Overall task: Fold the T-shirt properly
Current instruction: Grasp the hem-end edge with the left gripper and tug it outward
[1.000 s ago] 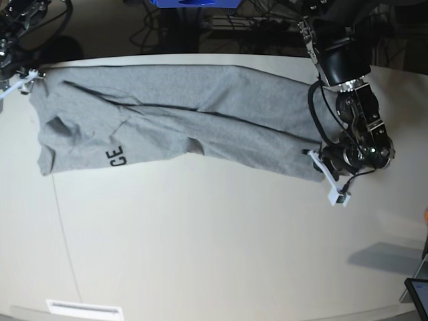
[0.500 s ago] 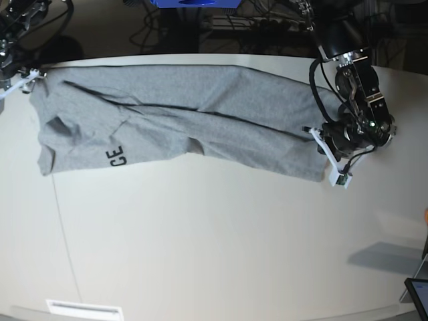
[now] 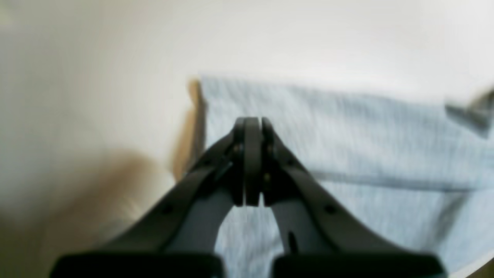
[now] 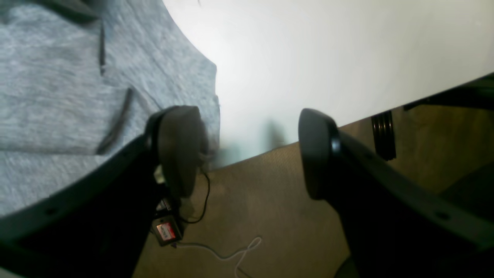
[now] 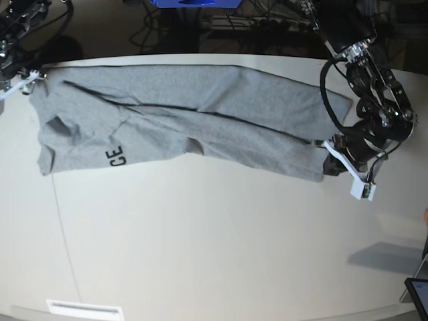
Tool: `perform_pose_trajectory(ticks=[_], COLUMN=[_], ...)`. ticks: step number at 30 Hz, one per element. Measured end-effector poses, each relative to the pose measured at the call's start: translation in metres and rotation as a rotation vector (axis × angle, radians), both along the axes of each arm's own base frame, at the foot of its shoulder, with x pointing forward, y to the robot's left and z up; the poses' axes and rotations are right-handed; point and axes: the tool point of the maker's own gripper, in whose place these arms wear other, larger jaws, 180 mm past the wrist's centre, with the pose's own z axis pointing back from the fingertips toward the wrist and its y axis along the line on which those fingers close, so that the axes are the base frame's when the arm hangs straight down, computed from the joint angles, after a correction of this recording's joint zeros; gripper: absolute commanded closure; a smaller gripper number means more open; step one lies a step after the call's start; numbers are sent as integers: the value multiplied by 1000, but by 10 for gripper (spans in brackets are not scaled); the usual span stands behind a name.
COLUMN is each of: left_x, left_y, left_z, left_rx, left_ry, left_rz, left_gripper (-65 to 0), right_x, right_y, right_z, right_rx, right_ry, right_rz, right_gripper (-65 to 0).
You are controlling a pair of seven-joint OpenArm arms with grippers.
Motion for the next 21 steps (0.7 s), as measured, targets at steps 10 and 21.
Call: perform_pose_trajectory(ticks=[10, 21], left_x=[40, 46], left_y=[-29, -67], left_z=[-48, -70], left_rx=[-197, -227], left_ry=[170, 283], left_rz=[0, -49], left_gripper=[0, 0], right_x=[0, 0], right_y=[1, 1], right_z=[0, 0], right_rx=[3, 2], right_ry=[-2, -1], right_rz=[-1, -1], right_gripper=[-380, -380])
